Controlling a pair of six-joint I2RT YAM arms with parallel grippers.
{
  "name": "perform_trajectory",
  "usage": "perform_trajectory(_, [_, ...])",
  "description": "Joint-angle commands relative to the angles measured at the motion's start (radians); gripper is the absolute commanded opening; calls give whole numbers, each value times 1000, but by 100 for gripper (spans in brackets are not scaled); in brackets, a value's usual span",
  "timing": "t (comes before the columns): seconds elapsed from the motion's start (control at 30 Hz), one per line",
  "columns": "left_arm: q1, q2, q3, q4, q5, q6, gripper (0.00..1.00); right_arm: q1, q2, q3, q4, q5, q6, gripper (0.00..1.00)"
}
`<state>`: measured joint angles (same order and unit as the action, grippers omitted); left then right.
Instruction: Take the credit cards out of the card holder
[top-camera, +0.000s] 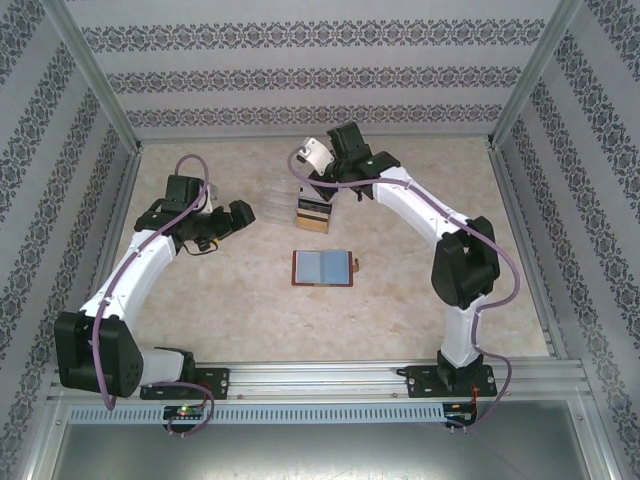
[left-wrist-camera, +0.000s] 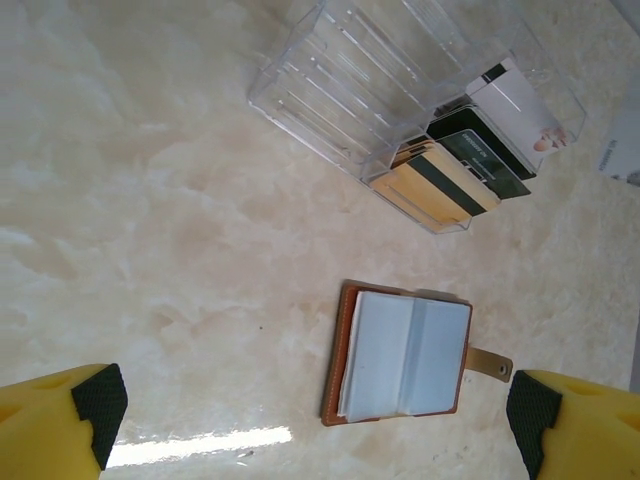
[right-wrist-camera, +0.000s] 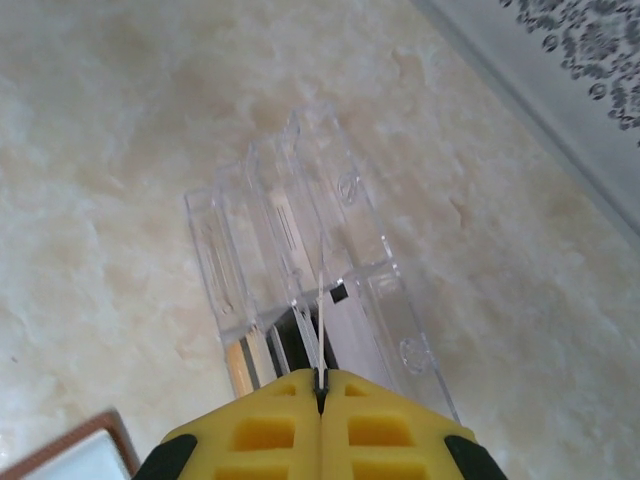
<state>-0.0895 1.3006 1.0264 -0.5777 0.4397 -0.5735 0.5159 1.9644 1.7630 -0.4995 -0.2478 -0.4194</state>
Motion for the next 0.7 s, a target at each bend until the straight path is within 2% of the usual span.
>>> perform_trajectory(0.0, [12, 2, -8, -51, -10, 49, 99, -17, 58, 84, -80, -37, -147, 0])
perform_trajectory(0.33, [15, 26, -1, -54, 15, 55, 99, -22, 171, 243, -230, -19, -313, 0])
perform_trajectory(0.67, [14, 50, -5, -48, 37, 55, 100, -18, 245, 303, -300, 2, -367, 0])
